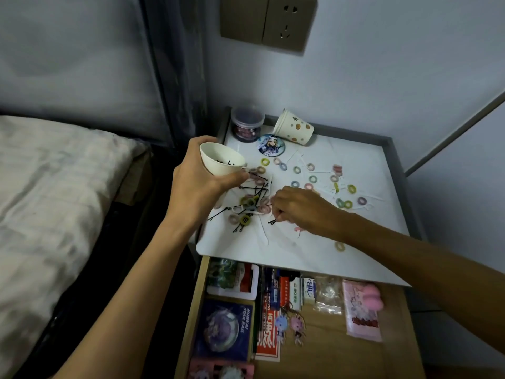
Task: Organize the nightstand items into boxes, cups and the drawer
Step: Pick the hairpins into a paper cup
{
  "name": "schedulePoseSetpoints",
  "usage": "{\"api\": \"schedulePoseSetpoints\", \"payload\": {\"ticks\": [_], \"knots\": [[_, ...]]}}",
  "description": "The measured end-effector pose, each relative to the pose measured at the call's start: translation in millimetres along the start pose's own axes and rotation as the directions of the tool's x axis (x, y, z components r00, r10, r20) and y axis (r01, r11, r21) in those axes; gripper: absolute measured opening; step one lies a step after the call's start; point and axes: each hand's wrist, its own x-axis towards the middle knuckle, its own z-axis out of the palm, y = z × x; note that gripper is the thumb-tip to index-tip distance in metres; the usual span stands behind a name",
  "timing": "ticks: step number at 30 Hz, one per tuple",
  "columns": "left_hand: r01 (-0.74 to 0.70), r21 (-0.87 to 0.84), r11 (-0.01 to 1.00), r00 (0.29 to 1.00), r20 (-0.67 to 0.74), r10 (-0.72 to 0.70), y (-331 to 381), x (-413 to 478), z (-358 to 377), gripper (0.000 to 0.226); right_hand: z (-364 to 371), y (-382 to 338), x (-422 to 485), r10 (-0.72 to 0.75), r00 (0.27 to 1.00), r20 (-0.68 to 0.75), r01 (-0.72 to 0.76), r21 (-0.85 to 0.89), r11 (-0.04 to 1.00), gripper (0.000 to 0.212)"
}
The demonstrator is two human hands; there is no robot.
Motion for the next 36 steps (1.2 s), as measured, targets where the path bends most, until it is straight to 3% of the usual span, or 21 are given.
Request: {"api": "schedulePoseSetpoints", "payload": {"ticks": [2, 5, 7, 10, 21, 25, 28, 31, 36], "knots": [[0.001, 0.002, 1.000, 1.000, -0.008, -0.001, 1, 0, -1, 0.071, 1, -1, -2, 0.058, 0.998, -0.033, -0.057, 0.024, 0.998, 0.008], [0.004, 0.010, 1.000, 1.000, -0.009, -0.004, 1, 0, -1, 0.073, -3, 2, 1, 0.306, 0.948, -0.085, -0.283, 0.212, 0.935, 0.006], [0.004, 0.013, 1.000, 1.000, -0.003, -0.004, 1, 0, 0, 0.074, -7, 4, 7, 0.388, 0.916, -0.106, -0.344, 0.290, 0.893, 0.011], [0.003, 0.008, 1.000, 1.000, -0.002, -0.003, 2, -1, 1, 0.074, -10, 2, 17, 0.354, 0.928, -0.118, -0.318, 0.243, 0.916, 0.020], [-0.004, 0.011, 1.000, 1.000, 0.003, 0.004, 3, -2, 2, 0.072, -8, -11, 30, 0.288, 0.958, 0.009, -0.286, 0.157, 0.945, 0.017], [0.005, 0.005, 1.000, 1.000, 0.012, -0.005, 3, -3, 3, 0.072, -13, 2, 16, 0.404, 0.914, 0.033, -0.405, 0.143, 0.903, 0.012], [0.014, -0.003, 1.000, 1.000, 0.021, -0.014, 3, -4, 3, 0.072, -15, 14, 5, 0.565, 0.825, 0.006, -0.543, 0.283, 0.790, 0.004], [0.010, -0.001, 1.000, 1.000, 0.025, -0.010, 3, -4, 5, 0.072, -16, 22, 0, 0.656, 0.754, -0.046, -0.581, 0.420, 0.697, 0.008], [-0.001, 0.003, 1.000, 1.000, 0.025, 0.001, 4, -4, 6, 0.073, -23, 29, 2, 0.641, 0.767, -0.027, -0.558, 0.464, 0.688, 0.011]]}}
